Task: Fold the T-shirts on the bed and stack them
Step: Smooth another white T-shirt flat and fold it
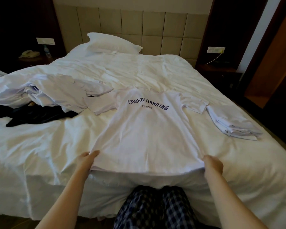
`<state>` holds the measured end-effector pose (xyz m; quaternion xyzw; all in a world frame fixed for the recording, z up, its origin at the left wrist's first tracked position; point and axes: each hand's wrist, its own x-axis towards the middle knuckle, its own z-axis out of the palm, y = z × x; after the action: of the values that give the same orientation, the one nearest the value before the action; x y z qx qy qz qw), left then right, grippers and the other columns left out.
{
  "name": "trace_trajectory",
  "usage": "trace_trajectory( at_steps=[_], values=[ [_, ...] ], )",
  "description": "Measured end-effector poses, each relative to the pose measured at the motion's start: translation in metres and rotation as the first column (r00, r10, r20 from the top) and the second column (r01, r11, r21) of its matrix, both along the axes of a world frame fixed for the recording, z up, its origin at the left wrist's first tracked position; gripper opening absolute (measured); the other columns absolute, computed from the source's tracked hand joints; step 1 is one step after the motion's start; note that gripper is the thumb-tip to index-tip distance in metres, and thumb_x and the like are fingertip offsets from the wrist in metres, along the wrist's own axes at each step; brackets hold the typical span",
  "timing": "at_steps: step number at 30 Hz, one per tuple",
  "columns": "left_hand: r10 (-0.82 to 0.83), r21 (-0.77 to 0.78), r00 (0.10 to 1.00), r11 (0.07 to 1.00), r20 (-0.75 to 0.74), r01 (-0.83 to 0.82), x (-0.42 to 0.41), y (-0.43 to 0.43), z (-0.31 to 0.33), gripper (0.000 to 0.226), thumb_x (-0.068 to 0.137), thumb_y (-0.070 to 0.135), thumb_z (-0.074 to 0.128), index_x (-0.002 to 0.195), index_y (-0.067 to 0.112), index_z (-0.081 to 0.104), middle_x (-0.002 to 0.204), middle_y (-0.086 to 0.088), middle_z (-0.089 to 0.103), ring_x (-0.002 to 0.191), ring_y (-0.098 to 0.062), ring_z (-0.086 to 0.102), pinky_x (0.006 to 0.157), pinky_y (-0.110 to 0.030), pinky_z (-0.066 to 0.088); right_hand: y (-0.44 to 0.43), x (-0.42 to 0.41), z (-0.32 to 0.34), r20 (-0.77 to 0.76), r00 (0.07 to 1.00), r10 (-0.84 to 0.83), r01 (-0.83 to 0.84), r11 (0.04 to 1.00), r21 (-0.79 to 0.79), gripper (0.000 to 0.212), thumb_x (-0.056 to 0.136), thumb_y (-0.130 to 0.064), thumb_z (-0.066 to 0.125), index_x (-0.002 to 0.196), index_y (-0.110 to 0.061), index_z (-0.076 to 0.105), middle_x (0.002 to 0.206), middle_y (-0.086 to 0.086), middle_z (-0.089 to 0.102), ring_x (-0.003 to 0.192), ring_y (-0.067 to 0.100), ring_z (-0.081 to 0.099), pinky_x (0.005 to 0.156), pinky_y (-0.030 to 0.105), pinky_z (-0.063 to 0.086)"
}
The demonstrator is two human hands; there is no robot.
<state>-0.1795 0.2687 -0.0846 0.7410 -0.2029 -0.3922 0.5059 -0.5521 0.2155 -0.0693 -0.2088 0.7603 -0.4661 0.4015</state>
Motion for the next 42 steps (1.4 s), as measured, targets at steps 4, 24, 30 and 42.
trace_trajectory(
  at_steps=[4, 24, 30, 42],
  values=[
    [-0.077, 0.064, 0.994, 0.995, 0.071, 0.073, 0.005, 0.002, 0.005, 0.038, 0.087, 0.026, 0.066, 0.105, -0.007, 0.06, 0.092, -0.019, 0.058, 0.078, -0.031, 0.053, 0.074, -0.038, 0.044, -0.001, -0.007, -0.003, 0.085, 0.994, 0.073, -0.084, 0.986, 0.144, 0.032, 0.087, -0.011, 0.06, 0.114, 0.006, 0.052, 0.112, 0.017, 0.053, 0.07, 0.033, 0.051, 0.048, 0.032, 0.045],
    [0.003, 0.022, 0.995, 1.0, 0.097, -0.005, 0.018, 0.024, -0.014, 0.034, 0.083, 0.019, 0.071, 0.102, -0.008, 0.063, 0.092, -0.019, 0.06, 0.084, -0.032, 0.057, 0.06, -0.032, 0.048, 0.044, -0.021, -0.012, -0.124, 0.985, -0.121, 0.129, 0.99, 0.052, 0.032, 0.087, -0.004, 0.062, 0.113, 0.013, 0.061, 0.111, 0.027, 0.064, 0.102, 0.039, 0.062, 0.083, 0.034, 0.048],
    [0.173, -0.081, 0.984, 0.981, -0.033, -0.175, 0.008, 0.032, -0.024, 0.035, 0.086, 0.013, 0.067, 0.112, -0.009, 0.06, 0.085, -0.016, 0.058, 0.07, -0.026, 0.052, 0.069, -0.035, 0.045, 0.056, -0.01, -0.003, 0.027, 0.952, -0.305, 0.306, 0.947, -0.095, 0.031, 0.092, -0.006, 0.051, 0.118, 0.01, 0.058, 0.116, 0.026, 0.061, 0.107, 0.039, 0.058, 0.079, 0.034, 0.043],
    [0.391, -0.129, 0.791, 0.857, -0.47, -0.5, -0.017, 0.042, -0.058, 0.034, 0.088, 0.005, 0.063, 0.119, -0.001, 0.051, 0.108, -0.013, 0.051, 0.097, -0.023, 0.052, 0.091, -0.031, 0.046, 0.07, 0.004, -0.032, 0.505, 0.727, -0.465, 0.533, 0.846, 0.013, 0.038, 0.095, -0.021, 0.052, 0.128, -0.002, 0.048, 0.129, 0.017, 0.053, 0.116, 0.032, 0.053, 0.096, 0.036, 0.043]
  ],
)
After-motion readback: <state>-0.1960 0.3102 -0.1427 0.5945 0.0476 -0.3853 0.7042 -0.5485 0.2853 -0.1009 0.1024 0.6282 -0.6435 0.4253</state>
